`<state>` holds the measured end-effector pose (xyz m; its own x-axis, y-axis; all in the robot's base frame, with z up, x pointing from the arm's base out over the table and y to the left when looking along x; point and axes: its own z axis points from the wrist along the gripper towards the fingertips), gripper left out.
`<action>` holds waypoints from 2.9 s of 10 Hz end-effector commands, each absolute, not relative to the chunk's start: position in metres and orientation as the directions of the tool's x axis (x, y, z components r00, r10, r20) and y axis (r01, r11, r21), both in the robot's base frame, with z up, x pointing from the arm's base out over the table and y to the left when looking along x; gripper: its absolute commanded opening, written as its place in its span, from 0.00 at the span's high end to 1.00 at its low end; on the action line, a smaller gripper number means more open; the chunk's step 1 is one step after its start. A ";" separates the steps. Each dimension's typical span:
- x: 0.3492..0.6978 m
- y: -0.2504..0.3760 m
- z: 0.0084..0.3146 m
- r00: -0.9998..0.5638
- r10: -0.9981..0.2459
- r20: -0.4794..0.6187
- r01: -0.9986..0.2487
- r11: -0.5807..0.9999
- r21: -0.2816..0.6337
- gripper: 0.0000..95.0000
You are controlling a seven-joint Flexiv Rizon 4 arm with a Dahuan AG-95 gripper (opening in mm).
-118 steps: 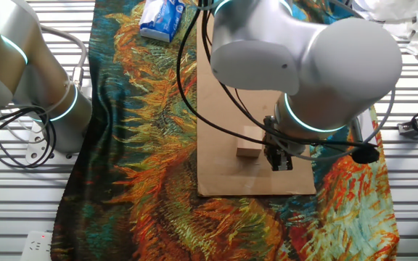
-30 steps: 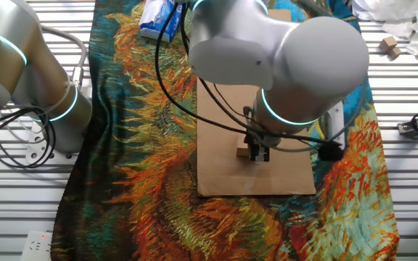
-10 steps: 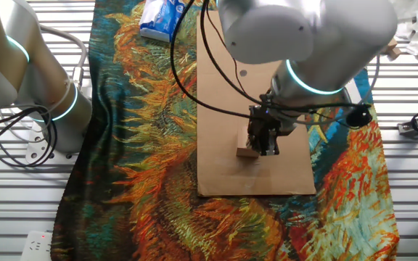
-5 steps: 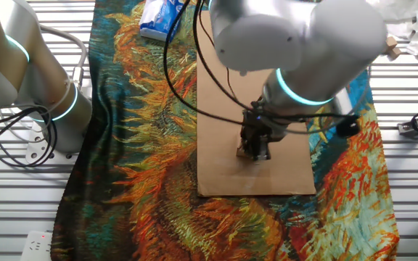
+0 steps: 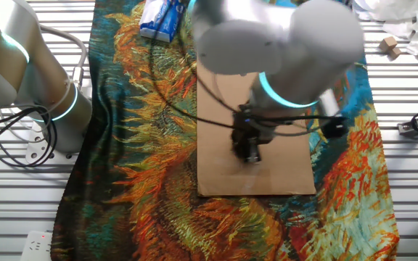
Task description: Use the gripper to push the small block from left to right
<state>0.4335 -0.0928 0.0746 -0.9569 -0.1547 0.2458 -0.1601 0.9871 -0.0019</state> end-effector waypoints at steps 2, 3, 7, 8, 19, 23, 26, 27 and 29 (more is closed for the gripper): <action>0.443 -0.092 0.074 -0.965 -0.141 0.221 -0.146 0.989 -0.003 1.00; 0.444 -0.092 0.073 -0.965 -0.142 0.219 -0.147 0.989 -0.003 1.00; 0.437 -0.096 0.058 -0.972 -0.134 0.192 -0.137 0.991 -0.004 1.00; 0.438 -0.097 0.053 -0.974 -0.129 0.188 -0.131 0.991 0.000 1.00; 0.450 -0.094 0.042 -0.986 -0.095 0.138 -0.090 0.995 0.040 1.00; 0.456 -0.076 0.040 -0.990 -0.056 0.132 -0.053 0.998 0.032 1.00; 0.463 -0.050 0.044 -0.991 -0.015 0.134 -0.012 1.000 0.023 1.00; 0.464 -0.042 0.045 -0.991 0.003 0.135 0.006 1.000 0.020 1.00; 0.463 -0.032 0.044 -0.990 0.024 0.137 0.026 1.000 0.014 1.00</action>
